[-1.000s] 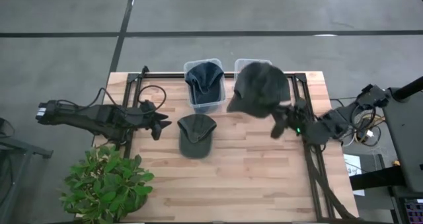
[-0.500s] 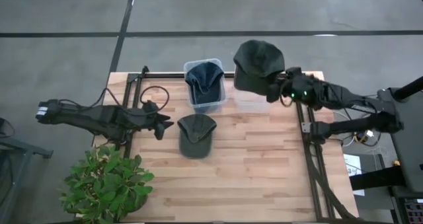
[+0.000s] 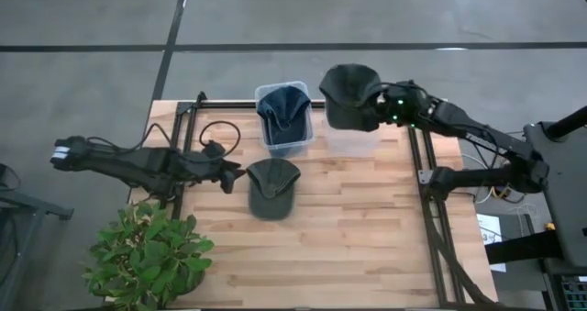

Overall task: Pick & Place hat
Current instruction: Put the bottom gray cap into the right transparent bin

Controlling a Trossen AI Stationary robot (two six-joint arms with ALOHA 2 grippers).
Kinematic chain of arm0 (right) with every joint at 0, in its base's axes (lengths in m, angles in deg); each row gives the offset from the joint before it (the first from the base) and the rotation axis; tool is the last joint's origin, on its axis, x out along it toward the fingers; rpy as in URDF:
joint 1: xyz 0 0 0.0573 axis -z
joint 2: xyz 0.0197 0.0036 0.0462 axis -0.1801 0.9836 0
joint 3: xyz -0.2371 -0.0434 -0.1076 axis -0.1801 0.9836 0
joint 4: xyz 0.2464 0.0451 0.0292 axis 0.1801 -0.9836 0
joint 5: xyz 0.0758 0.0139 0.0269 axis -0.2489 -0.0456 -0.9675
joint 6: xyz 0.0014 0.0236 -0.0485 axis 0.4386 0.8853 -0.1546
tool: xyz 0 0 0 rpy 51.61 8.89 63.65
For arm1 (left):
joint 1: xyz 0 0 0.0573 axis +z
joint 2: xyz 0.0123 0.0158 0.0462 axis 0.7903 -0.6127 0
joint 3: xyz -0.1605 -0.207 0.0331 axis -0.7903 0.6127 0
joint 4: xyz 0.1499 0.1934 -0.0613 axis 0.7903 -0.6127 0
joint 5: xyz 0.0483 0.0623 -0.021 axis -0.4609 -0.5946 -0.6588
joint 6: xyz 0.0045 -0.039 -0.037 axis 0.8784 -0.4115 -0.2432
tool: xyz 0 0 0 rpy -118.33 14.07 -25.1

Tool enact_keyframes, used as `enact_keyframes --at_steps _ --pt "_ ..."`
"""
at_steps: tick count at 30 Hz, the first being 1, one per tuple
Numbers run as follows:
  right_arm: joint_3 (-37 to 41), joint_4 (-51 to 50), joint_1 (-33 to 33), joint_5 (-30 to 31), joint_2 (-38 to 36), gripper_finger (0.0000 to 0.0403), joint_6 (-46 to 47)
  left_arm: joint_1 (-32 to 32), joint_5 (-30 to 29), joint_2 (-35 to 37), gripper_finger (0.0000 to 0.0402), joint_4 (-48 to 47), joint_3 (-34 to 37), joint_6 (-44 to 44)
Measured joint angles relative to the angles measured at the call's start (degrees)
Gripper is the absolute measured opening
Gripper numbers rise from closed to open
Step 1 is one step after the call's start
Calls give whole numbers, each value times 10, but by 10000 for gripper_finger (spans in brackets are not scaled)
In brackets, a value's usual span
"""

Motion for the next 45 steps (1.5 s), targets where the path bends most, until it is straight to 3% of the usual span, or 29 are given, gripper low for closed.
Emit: enact_keyframes --at_steps 13,35,45 --pt "1 -14 8 0 93 13 -1 0 0 -42 176 39 0 -19" --pt "1 -19 8 -29 43 38 164 0 2 -66 176 50 0 9" --pt "6 -7 5 1 44 38 275 0 3 -66 176 50 0 13"
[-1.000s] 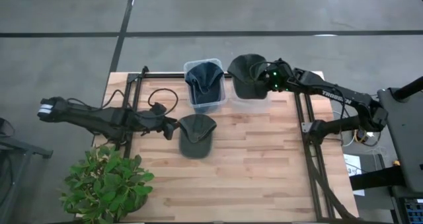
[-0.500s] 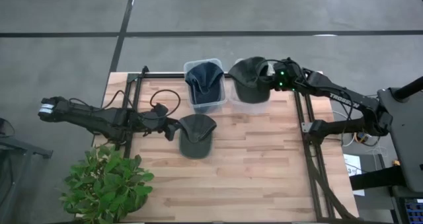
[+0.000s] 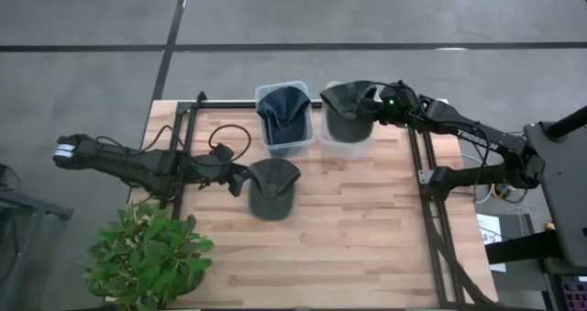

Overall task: Pick & Place hat
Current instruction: Put the bottom gray cap into the right transparent bin

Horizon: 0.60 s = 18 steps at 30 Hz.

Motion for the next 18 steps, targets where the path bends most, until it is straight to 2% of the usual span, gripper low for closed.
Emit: enact_keyframes --at_steps 4,18 --pt "2 -1 -9 23 0 38 39 0 0 0 176 0 0 1" --pt "25 7 -17 17 0 38 76 0 17 0 176 0 0 55"
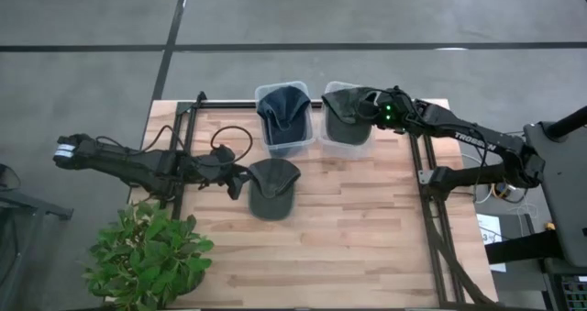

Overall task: Pick & Place hat
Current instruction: Put the bottom gray cap into the right transparent bin

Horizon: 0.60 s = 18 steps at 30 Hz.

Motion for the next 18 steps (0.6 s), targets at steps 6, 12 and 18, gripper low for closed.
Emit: enact_keyframes --at_steps 6,12,18 --pt "15 41 -4 -16 0 55 -1 0 0 0 176 0 0 8" --pt "15 46 -4 -17 1 98 -4 0 6 0 176 0 0 8" --pt "15 38 -4 -18 0 141 -7 0 24 0 176 0 0 8"
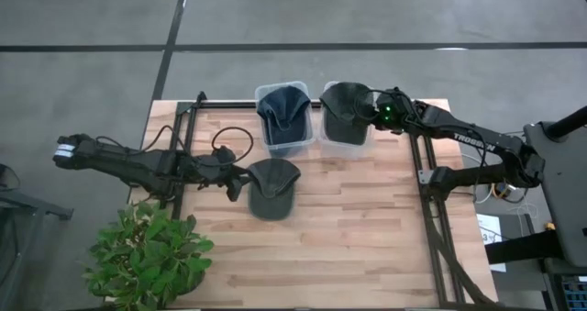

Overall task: Pick & Place hat
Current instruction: Put the bottom gray cap into the right transparent bin, then put the gray cap into the transparent bin

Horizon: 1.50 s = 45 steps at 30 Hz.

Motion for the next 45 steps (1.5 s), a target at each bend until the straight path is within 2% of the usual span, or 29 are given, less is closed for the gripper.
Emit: enact_keyframes --at_steps 8,17,23,28,34,45 --pt "-6 -44 0 -10 0 164 -10 0 6 1 176 0 0 -3" --pt "-60 -91 1 -10 -1 153 -51 0 6 1 176 0 0 -4" --pt "-111 -143 0 -13 -2 142 -133 0 6 1 176 0 0 -4" --pt "-133 -163 -6 -64 -12 135 -238 0 11 0 176 0 0 -11" --pt "-117 -162 -30 -73 -60 132 -277 0 16 -22 176 -5 0 -107" --pt "-23 -144 -71 -70 -213 130 -345 0 17 -134 176 -49 -24 -229"
